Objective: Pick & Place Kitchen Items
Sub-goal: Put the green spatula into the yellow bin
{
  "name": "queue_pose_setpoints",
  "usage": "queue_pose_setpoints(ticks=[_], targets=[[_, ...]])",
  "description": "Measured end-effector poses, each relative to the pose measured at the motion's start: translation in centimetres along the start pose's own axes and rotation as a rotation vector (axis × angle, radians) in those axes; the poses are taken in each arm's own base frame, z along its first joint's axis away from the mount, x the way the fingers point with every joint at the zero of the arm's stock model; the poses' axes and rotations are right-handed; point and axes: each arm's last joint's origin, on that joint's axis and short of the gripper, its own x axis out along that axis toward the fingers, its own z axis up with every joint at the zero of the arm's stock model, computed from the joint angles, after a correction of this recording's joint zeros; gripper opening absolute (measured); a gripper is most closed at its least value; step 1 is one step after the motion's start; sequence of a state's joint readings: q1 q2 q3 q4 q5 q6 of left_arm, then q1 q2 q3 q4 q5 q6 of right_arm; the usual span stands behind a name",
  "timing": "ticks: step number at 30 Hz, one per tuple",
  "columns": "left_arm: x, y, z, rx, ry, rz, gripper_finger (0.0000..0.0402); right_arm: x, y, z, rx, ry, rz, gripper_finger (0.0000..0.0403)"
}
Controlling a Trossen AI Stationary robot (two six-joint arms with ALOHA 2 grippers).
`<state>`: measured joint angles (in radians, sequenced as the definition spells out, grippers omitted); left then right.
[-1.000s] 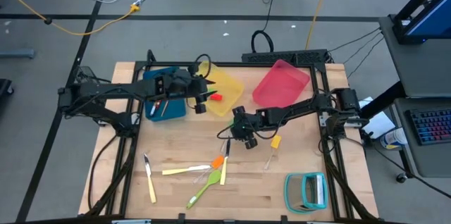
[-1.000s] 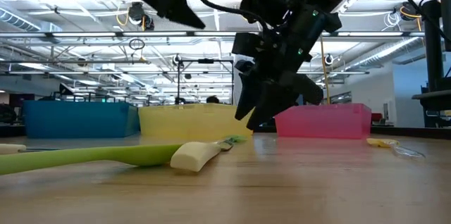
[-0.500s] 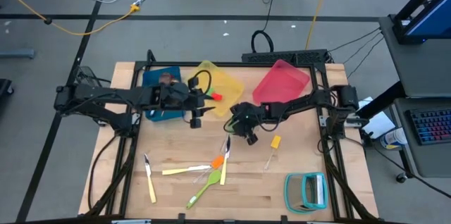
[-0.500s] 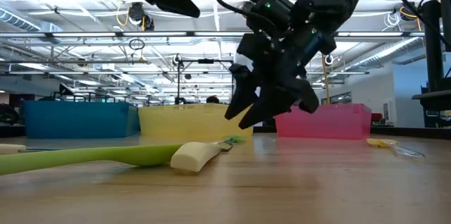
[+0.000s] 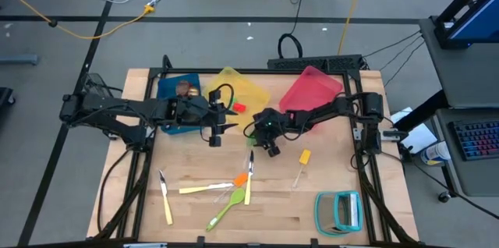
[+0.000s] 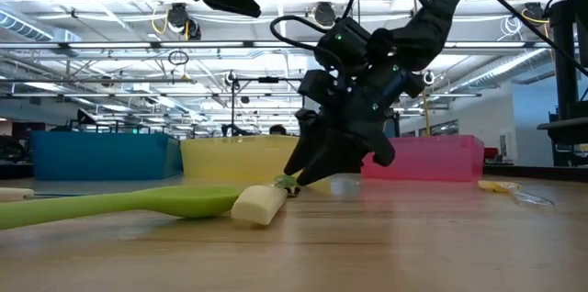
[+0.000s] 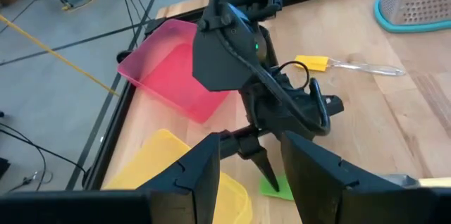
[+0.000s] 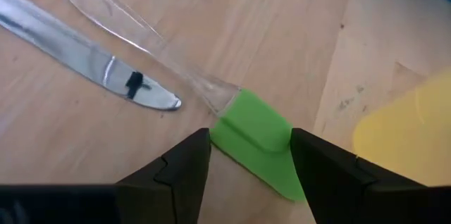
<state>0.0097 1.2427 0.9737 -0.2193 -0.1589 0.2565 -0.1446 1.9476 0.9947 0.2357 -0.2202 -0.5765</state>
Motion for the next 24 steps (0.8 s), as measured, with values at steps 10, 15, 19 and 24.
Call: queue_pose_setpoints(ticks=[10,15,19,24], targets=[[0.0,-0.1,-0.2,0.002,0.023,-0.006,0.0157,0.0,0.3,-0.4,-0.026,0.041,0.026,0.0102],[0.0,-0.1,-0.3,0.002,0.034,-0.008,0.0157,0.1,0.6,-0.3,0.011,0.045,0.033,0.0021],[0.0,-0.1,-0.5,-0.025,0.047,-0.012,0.0157,0.2,1.1,0.0,0.004,0.046,0.037,0.0009],[-0.1,-0.4,-1.6,-0.210,0.171,-0.025,0.0157,0.4,1.8,0.5,-0.018,0.035,0.035,0.0002]])
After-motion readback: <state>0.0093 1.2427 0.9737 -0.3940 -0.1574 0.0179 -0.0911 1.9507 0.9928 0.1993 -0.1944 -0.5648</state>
